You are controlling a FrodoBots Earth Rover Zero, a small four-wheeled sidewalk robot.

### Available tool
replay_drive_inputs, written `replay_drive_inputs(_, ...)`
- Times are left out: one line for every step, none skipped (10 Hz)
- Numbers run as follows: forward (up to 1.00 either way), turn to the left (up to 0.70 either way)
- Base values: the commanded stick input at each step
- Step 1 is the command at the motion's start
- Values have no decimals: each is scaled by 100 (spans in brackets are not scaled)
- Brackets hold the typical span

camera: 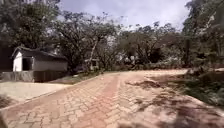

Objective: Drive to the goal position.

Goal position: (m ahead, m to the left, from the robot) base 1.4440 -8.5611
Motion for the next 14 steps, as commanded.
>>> replay_drive_inputs(70,-2)
replay_drive_inputs(70,-35)
replay_drive_inputs(70,-35)
replay_drive_inputs(70,-35)
replay_drive_inputs(70,-16)
replay_drive_inputs(70,-1)
replay_drive_inputs(70,0)
replay_drive_inputs(70,0)
replay_drive_inputs(70,0)
replay_drive_inputs(70,0)
replay_drive_inputs(70,0)
replay_drive_inputs(70,0)
replay_drive_inputs(70,0)
replay_drive_inputs(70,0)
